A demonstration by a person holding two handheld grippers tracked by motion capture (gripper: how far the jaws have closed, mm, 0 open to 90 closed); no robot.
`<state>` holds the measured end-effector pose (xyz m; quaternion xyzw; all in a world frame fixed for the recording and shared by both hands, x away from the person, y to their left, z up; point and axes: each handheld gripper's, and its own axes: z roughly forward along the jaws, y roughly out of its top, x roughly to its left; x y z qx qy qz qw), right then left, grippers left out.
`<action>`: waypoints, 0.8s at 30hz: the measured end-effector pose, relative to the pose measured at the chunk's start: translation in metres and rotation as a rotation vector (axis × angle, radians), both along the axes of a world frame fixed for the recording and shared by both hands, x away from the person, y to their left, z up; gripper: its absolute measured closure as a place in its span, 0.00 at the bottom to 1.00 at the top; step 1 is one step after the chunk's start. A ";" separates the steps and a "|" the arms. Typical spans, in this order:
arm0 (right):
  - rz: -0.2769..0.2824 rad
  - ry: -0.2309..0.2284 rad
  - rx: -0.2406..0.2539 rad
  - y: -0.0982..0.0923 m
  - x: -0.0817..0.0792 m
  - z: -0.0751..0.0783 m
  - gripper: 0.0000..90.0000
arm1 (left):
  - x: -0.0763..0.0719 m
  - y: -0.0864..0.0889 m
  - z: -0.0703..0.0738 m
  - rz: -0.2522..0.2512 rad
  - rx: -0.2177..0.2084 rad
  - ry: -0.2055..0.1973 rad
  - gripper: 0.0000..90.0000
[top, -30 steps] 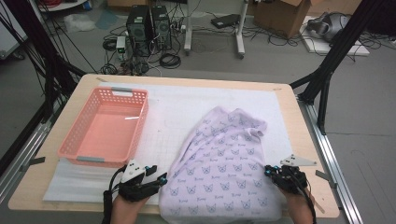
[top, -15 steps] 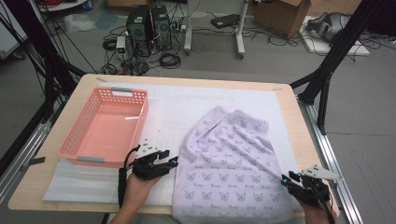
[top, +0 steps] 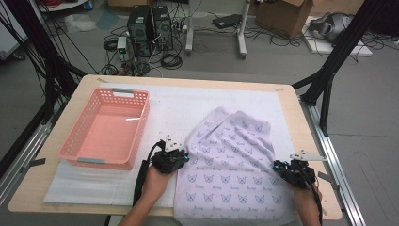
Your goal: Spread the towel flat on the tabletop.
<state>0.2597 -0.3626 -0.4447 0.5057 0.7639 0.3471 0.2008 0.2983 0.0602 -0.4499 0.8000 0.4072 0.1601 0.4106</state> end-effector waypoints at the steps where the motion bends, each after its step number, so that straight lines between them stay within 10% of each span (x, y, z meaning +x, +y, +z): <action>1: 0.000 0.010 -0.011 -0.001 -0.002 0.001 0.96 | -0.003 0.001 0.001 0.000 0.006 0.002 0.96; 9: -0.026 0.086 -0.006 -0.020 -0.040 0.008 0.96 | -0.036 0.013 0.000 -0.064 -0.068 0.062 0.96; 12: -0.019 0.089 0.009 -0.024 -0.049 0.009 0.88 | -0.040 0.012 0.001 -0.091 -0.101 0.027 0.87; 14: -0.016 0.041 0.021 -0.024 -0.051 0.010 0.76 | -0.034 0.013 0.004 -0.086 -0.141 0.009 0.65; 24: -0.016 -0.063 0.059 -0.026 -0.046 0.014 0.62 | 0.022 0.015 0.013 -0.005 -0.179 -0.069 0.63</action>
